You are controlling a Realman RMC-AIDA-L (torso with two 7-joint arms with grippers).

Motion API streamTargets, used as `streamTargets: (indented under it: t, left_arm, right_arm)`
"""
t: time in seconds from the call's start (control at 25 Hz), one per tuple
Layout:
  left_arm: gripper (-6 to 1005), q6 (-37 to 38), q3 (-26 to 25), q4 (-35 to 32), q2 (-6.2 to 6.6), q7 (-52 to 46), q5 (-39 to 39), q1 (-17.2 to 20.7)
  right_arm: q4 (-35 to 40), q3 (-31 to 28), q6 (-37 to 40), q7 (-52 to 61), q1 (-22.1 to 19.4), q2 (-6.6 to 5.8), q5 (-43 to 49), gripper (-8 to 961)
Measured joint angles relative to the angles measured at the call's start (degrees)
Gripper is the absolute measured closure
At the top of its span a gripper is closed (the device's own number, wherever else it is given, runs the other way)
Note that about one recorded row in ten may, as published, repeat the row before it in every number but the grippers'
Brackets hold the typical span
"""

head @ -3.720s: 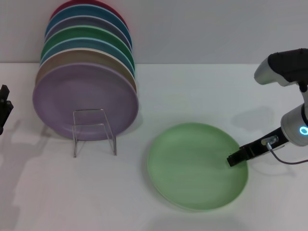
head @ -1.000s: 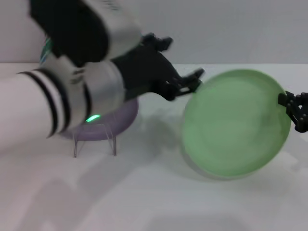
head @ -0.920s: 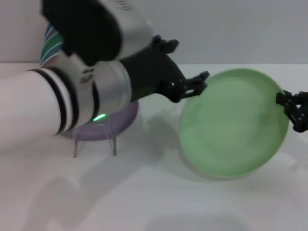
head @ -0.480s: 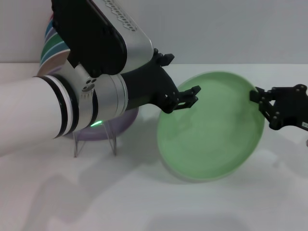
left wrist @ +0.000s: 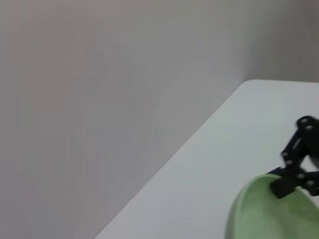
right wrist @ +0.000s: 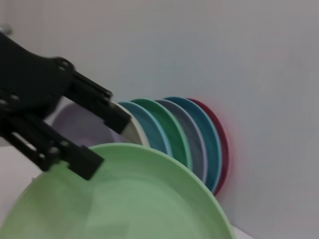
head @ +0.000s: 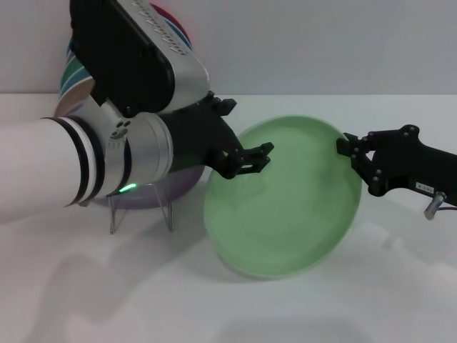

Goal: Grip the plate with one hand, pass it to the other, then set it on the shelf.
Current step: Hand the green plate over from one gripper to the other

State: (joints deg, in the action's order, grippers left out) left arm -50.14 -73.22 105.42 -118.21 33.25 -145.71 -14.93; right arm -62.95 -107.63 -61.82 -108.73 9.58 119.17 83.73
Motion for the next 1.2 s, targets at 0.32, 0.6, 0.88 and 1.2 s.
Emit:
streamTargets:
  t: [0.32,0.6,0.88,1.2]
  left_arm:
    - [295,-0.35,-1.12,-5.09,0.0,-0.19,0.31,-2.55]
    - [311,-1.06,-0.76,-5.6,0.04,2.48,-0.03,-3.03]
    - [399,-0.28,-0.44,-5.13,-0.06,4.37,-0.58,-2.4]
    - [583,3.57,-0.38,-5.26,-0.08,5.44,-0.89,-1.66]
  right_arm:
    - [-0.59,1.15,-0.62,-0.03,-0.12,0.06,-0.63,934]
    - [-0.88,1.21,-0.61,-0.04,0.08,0.09,-0.76,933]
    - [-0.99,0.98,-0.59,0.19,0.15,0.03,-0.77,933]
    - [-0.94,1.06,-0.76,0.25,0.03,0.01,-1.17,933]
